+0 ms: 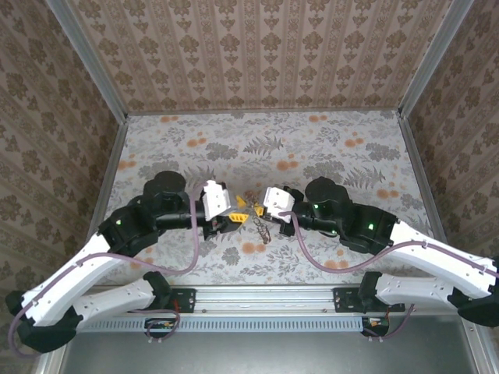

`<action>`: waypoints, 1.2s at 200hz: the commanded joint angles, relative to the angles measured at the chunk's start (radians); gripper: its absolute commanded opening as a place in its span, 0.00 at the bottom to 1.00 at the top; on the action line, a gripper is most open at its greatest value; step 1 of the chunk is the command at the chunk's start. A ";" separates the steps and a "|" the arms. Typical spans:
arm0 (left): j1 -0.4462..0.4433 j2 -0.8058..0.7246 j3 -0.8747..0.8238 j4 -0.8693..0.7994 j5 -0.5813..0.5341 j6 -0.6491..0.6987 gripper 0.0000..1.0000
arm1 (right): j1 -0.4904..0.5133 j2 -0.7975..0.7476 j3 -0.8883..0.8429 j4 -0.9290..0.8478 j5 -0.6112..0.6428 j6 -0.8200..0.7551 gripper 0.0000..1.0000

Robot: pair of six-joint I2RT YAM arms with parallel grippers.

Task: Put the keys on the keyring

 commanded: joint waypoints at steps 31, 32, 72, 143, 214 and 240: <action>-0.020 0.090 0.065 -0.038 -0.085 0.070 0.30 | 0.004 0.013 0.053 -0.042 0.020 -0.020 0.00; -0.020 0.090 0.067 -0.038 -0.085 0.071 0.30 | 0.004 0.013 0.053 -0.041 0.018 -0.020 0.00; -0.021 0.114 0.074 -0.046 -0.095 0.080 0.29 | 0.004 0.012 0.042 -0.032 -0.006 -0.022 0.00; -0.025 0.052 0.080 -0.129 -0.149 0.123 0.32 | 0.002 0.020 0.046 -0.056 0.001 -0.014 0.00; -0.053 0.068 0.068 -0.095 -0.124 0.124 0.33 | 0.002 0.025 0.053 -0.045 -0.026 -0.001 0.00; -0.054 0.076 0.068 -0.089 -0.116 0.128 0.33 | 0.002 0.027 0.049 -0.040 -0.035 0.001 0.00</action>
